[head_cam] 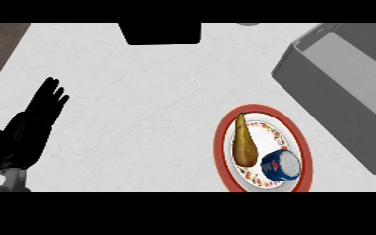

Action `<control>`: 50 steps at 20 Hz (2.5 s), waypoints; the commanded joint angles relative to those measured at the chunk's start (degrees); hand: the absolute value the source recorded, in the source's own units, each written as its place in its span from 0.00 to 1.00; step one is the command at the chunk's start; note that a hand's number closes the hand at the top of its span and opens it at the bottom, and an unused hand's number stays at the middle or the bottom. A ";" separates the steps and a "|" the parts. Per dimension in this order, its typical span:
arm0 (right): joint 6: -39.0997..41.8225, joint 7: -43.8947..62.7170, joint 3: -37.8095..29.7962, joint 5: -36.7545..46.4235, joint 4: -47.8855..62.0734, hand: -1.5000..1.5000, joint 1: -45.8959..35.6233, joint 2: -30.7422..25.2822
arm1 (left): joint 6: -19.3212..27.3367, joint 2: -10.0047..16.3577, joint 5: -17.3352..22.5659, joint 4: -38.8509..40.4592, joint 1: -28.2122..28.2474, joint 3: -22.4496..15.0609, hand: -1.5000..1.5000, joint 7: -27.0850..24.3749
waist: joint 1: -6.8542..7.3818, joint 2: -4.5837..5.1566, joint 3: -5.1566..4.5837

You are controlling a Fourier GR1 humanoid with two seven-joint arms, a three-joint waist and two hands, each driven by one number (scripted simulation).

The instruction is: Pick the can from the plate and place it in the cardboard box

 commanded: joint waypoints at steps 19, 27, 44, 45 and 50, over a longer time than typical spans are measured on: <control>15.56 59.63 20.36 13.51 -17.28 0.00 -12.25 -10.69 | -2.86 -2.21 -1.65 -0.52 -1.09 1.09 0.50 1.61 | 2.83 0.66 0.15; 23.97 62.18 23.11 17.36 -10.88 0.00 -17.17 -3.06 | -6.55 -3.66 -2.91 2.28 -1.84 4.29 0.50 0.68 | 2.01 0.57 0.18; 31.25 54.59 19.69 31.65 -8.58 0.00 -16.15 10.15 | -7.08 -8.92 -8.93 -3.77 0.65 6.78 0.50 5.62 | 1.61 0.46 0.21; 33.42 58.12 21.16 31.39 -9.34 0.00 -17.64 10.13 | -8.95 -7.11 -6.64 -4.98 2.74 9.58 0.50 5.64 | 1.81 0.45 0.19; 35.59 59.77 23.18 35.55 -8.98 0.00 -17.35 15.57 | -11.43 -9.52 -7.99 -0.37 0.74 9.89 0.50 4.22 | 1.67 0.49 0.19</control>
